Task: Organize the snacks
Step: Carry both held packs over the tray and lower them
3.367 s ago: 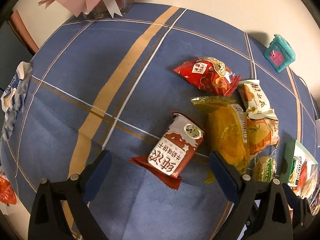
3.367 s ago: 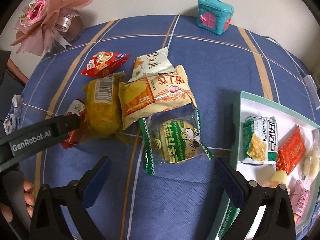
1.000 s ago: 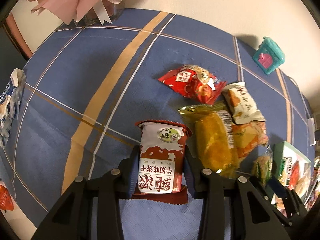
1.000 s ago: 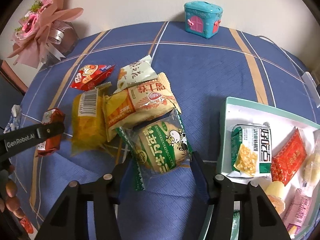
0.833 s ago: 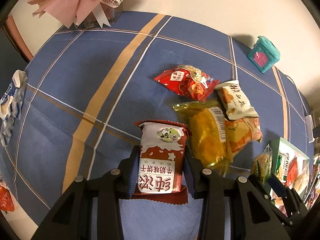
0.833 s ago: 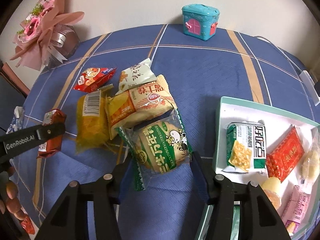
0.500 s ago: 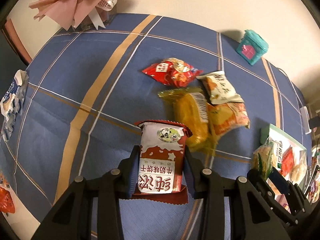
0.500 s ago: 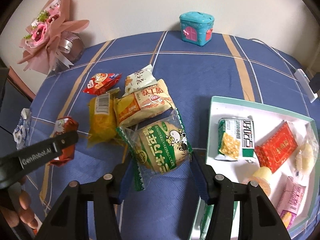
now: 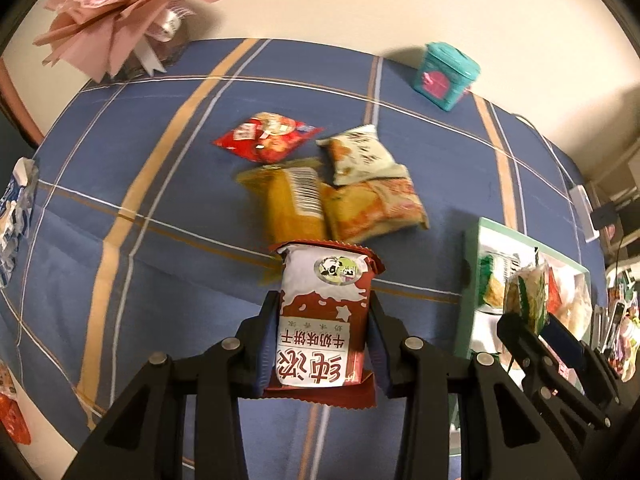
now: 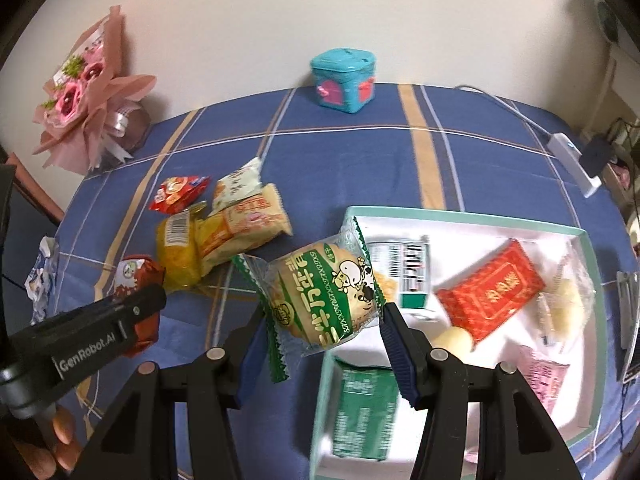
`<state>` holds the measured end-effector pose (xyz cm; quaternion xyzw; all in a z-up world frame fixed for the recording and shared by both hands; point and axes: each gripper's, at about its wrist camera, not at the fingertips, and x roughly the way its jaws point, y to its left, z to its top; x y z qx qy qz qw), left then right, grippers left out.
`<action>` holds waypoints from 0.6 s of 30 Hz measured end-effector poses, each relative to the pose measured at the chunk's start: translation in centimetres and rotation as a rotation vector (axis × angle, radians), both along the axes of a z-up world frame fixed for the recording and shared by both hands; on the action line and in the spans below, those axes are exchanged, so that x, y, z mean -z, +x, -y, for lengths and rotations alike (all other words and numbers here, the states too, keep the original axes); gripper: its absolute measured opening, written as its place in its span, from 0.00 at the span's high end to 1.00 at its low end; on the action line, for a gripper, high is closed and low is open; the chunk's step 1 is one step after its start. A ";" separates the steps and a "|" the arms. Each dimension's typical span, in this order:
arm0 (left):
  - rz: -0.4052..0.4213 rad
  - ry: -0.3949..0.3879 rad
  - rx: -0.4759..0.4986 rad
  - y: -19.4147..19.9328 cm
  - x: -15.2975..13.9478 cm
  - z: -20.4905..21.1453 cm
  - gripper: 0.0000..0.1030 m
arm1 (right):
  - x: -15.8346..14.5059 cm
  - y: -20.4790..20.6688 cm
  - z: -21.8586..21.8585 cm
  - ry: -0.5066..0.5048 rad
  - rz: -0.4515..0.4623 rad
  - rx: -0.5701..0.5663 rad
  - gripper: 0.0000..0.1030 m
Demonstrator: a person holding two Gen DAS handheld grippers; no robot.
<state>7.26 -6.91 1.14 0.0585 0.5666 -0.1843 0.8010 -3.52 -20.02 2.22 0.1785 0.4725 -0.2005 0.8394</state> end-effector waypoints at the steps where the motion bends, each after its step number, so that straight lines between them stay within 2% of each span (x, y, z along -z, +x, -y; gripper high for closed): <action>1: -0.001 0.000 0.009 -0.3 0.0 0.5 0.60 | 0.0 -0.3 0.4 0.002 0.002 0.007 0.44; 8: 0.000 0.007 0.078 -2.4 0.0 3.8 0.60 | -0.3 -2.3 3.5 0.026 0.022 0.075 0.44; 18: -0.001 0.010 0.236 -5.8 0.3 9.6 0.59 | 0.4 -5.4 8.2 0.065 0.020 0.185 0.44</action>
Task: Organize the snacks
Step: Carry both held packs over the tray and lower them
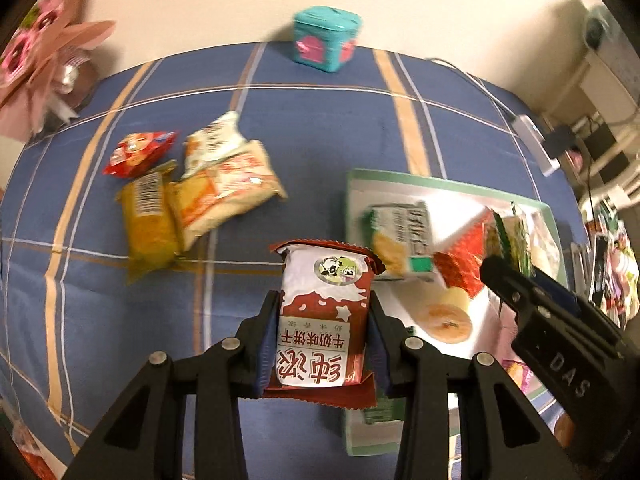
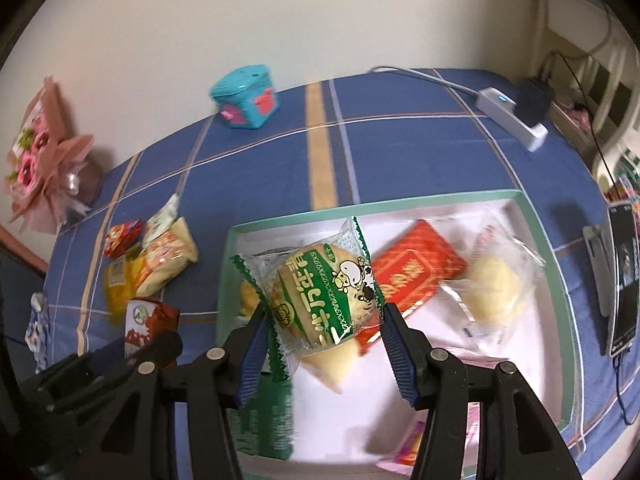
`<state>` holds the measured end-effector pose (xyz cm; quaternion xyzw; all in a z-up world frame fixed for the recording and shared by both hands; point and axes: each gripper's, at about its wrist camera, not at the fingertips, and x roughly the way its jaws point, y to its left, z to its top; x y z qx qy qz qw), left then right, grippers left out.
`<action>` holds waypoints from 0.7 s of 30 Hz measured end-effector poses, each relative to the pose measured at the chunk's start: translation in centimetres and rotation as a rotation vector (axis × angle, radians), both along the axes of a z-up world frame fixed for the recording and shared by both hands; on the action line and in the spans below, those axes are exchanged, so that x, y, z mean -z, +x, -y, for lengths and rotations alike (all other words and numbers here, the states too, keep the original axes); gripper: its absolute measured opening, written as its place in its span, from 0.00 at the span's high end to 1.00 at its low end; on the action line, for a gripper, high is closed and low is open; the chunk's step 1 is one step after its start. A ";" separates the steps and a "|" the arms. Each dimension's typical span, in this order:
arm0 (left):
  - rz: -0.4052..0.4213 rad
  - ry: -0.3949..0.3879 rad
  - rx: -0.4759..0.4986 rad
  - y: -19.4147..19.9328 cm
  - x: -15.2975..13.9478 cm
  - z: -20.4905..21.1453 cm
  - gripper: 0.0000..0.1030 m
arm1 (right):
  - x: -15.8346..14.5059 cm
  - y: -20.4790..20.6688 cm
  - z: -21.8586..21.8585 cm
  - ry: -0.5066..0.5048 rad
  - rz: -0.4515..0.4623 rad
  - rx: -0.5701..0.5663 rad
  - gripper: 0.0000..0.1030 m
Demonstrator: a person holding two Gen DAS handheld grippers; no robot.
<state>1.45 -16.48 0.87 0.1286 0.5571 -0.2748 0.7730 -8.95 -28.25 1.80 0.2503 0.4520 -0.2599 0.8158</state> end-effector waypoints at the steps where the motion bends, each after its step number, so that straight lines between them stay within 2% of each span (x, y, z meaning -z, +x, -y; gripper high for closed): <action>1: -0.006 -0.003 0.010 -0.2 0.1 0.4 0.59 | 0.1 -0.3 0.4 0.004 0.000 0.008 0.44; 5: -0.021 -0.007 0.042 -1.1 0.5 1.9 0.59 | 0.4 -1.5 2.0 0.009 -0.009 0.039 0.44; 12: 0.000 -0.019 0.103 -2.3 0.5 4.5 0.59 | 0.9 -2.7 3.7 0.016 -0.019 0.070 0.44; 21: 0.004 -0.050 0.106 -0.7 1.4 6.3 0.59 | 1.5 -3.1 4.7 0.032 -0.023 0.088 0.44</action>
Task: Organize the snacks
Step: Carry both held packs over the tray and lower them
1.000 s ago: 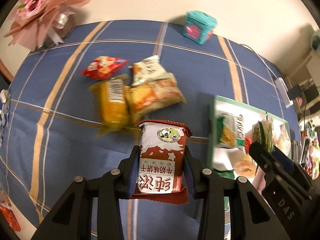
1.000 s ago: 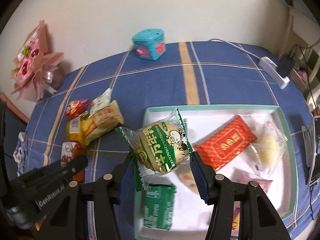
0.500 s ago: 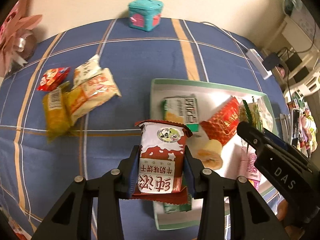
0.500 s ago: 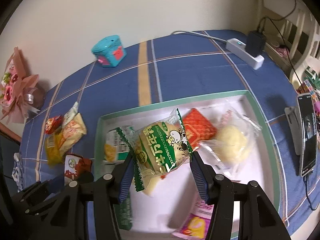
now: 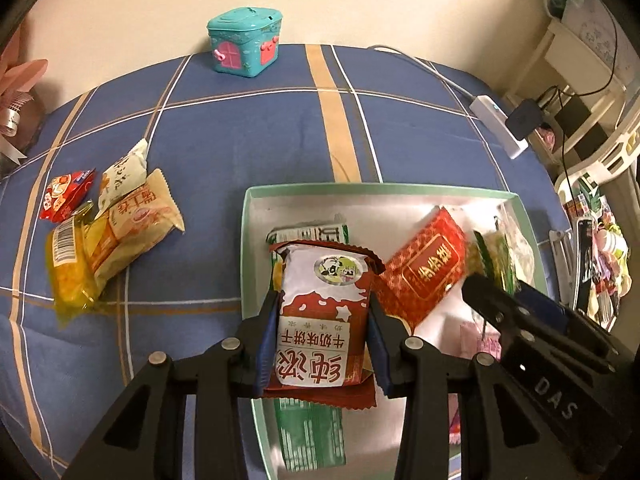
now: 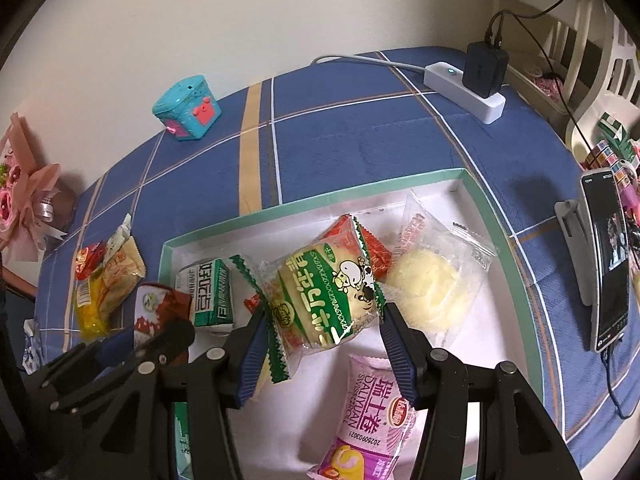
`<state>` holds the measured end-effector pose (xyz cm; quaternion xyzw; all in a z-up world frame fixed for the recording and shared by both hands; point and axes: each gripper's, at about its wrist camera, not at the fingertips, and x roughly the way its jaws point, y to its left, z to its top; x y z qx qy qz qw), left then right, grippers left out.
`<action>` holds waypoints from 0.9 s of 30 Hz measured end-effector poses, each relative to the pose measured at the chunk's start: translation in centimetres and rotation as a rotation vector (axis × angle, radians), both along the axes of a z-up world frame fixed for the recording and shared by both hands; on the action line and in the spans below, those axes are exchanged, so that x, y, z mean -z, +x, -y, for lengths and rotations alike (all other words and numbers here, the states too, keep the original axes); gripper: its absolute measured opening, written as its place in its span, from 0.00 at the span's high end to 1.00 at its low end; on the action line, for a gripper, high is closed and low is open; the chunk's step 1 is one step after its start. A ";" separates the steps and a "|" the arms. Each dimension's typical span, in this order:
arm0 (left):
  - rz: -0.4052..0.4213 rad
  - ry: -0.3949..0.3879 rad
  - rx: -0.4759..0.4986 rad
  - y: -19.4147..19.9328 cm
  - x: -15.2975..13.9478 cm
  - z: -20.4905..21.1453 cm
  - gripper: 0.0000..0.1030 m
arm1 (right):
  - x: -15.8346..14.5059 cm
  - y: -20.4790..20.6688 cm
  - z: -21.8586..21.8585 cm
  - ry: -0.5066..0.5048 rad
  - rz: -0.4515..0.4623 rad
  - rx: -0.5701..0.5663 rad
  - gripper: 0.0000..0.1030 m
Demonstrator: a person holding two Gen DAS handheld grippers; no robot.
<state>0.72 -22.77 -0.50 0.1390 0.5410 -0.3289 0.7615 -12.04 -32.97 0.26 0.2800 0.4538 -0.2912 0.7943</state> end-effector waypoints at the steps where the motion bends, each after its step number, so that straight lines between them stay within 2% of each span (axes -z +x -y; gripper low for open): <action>1: 0.001 -0.003 0.002 0.1 0.1 0.1 0.59 | 0.0 0.0 0.1 0.001 -0.001 0.001 0.44; 20: -0.012 -0.025 0.013 0.3 1.0 1.0 0.60 | 0.0 0.6 0.5 0.001 -0.021 0.006 0.44; 27: -0.044 -0.035 -0.006 0.7 0.9 0.2 0.52 | 0.1 0.7 0.4 0.006 -0.030 0.007 0.42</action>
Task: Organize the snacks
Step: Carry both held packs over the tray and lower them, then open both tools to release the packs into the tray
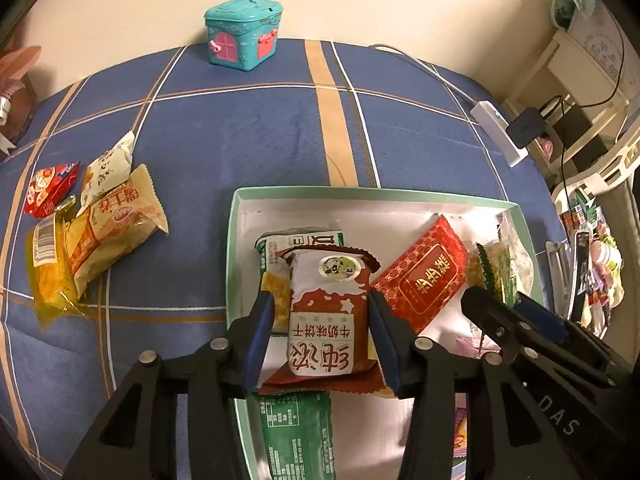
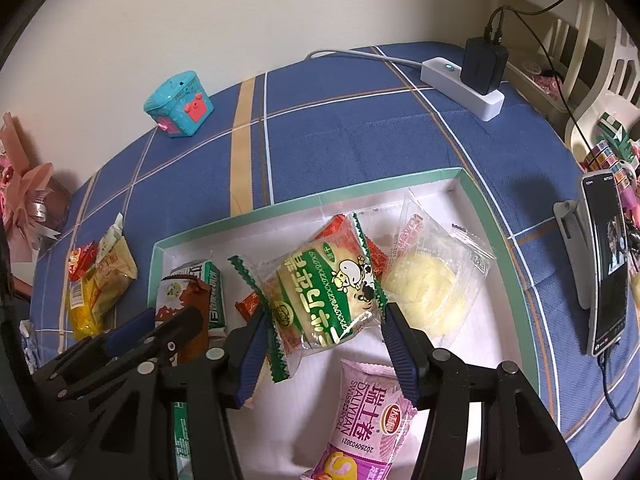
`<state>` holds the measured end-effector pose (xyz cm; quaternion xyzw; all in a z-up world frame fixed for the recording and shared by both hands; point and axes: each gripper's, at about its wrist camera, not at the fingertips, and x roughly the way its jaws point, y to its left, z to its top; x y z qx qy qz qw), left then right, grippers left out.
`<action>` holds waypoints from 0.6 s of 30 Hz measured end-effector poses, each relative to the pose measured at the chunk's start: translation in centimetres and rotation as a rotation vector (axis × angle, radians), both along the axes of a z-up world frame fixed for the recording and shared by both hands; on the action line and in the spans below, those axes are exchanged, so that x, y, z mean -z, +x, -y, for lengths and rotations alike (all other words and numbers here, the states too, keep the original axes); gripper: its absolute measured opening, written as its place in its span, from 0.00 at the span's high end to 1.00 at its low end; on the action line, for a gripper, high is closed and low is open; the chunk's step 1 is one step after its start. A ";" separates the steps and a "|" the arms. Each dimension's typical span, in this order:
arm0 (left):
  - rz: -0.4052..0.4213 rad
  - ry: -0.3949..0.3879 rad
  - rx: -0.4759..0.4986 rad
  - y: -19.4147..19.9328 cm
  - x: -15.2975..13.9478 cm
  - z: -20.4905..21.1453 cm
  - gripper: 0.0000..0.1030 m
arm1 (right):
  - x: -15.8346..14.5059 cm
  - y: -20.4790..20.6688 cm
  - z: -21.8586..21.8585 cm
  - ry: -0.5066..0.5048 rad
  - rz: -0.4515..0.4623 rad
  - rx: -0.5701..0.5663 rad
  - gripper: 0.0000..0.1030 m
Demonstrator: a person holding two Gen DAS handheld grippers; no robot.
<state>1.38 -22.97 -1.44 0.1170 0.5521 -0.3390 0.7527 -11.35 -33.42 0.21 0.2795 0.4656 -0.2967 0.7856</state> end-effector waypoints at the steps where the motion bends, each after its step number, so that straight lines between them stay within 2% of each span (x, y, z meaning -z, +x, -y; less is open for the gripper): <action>1: -0.002 0.001 -0.003 0.0 -0.1 -0.1 0.52 | 0.0 0.0 0.0 0.000 -0.001 -0.002 0.42; 13: -0.027 -0.022 -0.055 0.9 -1.0 -1.9 0.41 | -0.1 0.2 -0.3 0.004 -0.026 -0.015 0.35; 18: -0.034 -0.032 -0.078 1.3 -1.5 -2.7 0.41 | -0.7 0.3 -0.7 -0.018 -0.034 -0.027 0.29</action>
